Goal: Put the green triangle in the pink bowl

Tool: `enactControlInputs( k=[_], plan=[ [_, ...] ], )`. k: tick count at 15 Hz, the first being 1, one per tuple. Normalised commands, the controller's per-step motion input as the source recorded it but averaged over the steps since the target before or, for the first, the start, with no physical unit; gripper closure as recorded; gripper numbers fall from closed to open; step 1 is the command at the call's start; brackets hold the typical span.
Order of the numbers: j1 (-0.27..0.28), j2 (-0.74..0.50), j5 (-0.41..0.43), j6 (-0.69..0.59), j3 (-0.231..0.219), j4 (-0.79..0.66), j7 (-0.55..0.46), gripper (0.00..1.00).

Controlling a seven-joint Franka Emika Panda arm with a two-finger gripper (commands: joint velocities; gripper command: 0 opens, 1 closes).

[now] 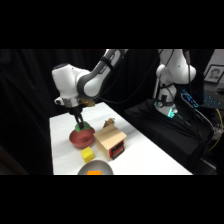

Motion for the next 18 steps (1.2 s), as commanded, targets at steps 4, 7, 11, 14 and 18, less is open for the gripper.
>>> enactControlInputs(
  k=[4,7,11,14,18],
  plan=[
    [-0.041,0.15,0.188,0.11,0.018,0.18,-0.05,0.94],
    [-0.051,0.16,0.171,0.11,0.026,0.16,-0.05,0.94],
    [-0.046,0.15,0.14,0.1,0.021,0.15,-0.04,0.94],
    [-0.038,0.11,0.121,0.09,0.018,0.13,-0.03,0.94],
    [-0.025,0.08,0.107,0.06,0.007,0.14,0.0,0.44]
  ],
)
